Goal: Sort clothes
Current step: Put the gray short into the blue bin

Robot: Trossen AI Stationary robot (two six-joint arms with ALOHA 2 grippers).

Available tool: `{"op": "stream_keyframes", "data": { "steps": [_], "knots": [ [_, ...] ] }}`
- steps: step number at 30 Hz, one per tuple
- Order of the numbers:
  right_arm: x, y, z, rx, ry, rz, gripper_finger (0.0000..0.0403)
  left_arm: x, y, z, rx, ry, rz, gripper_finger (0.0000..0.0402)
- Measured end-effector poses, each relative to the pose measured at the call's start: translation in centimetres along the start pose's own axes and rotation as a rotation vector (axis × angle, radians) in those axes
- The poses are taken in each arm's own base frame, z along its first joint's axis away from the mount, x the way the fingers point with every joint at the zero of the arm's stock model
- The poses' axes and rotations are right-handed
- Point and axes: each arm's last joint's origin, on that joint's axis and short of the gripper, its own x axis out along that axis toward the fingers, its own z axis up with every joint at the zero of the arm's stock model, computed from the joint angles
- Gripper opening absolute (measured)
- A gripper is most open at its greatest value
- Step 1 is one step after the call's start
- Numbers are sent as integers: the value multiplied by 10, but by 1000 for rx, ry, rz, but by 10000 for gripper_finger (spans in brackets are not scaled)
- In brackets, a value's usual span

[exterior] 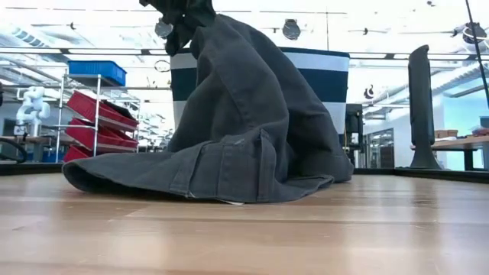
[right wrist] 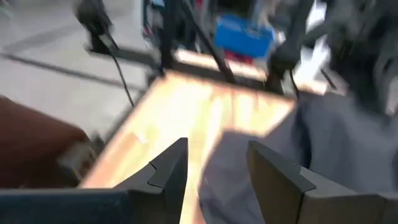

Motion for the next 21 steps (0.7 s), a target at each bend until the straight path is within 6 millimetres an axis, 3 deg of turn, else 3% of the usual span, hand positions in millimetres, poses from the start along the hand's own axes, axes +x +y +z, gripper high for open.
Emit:
{"op": "stream_keyframes", "data": {
  "steps": [3, 7, 10, 14, 21],
  "knots": [
    [24, -3, -16, 91, 73, -56, 153, 0, 1, 3, 3, -26, -6, 0],
    [52, -25, -25, 369, 65, -187, 153, 0, -2, 8, -11, -76, -37, 0],
    [68, -36, -29, 482, 24, -225, 153, 0, -2, 9, -4, -84, -42, 0],
    [82, -30, -34, 507, -21, -212, 153, -1, -4, 13, 18, -97, -43, 4],
    [109, -19, -70, 589, 52, -280, 153, -1, -2, 14, 33, -104, -36, 6]
  ]
}}
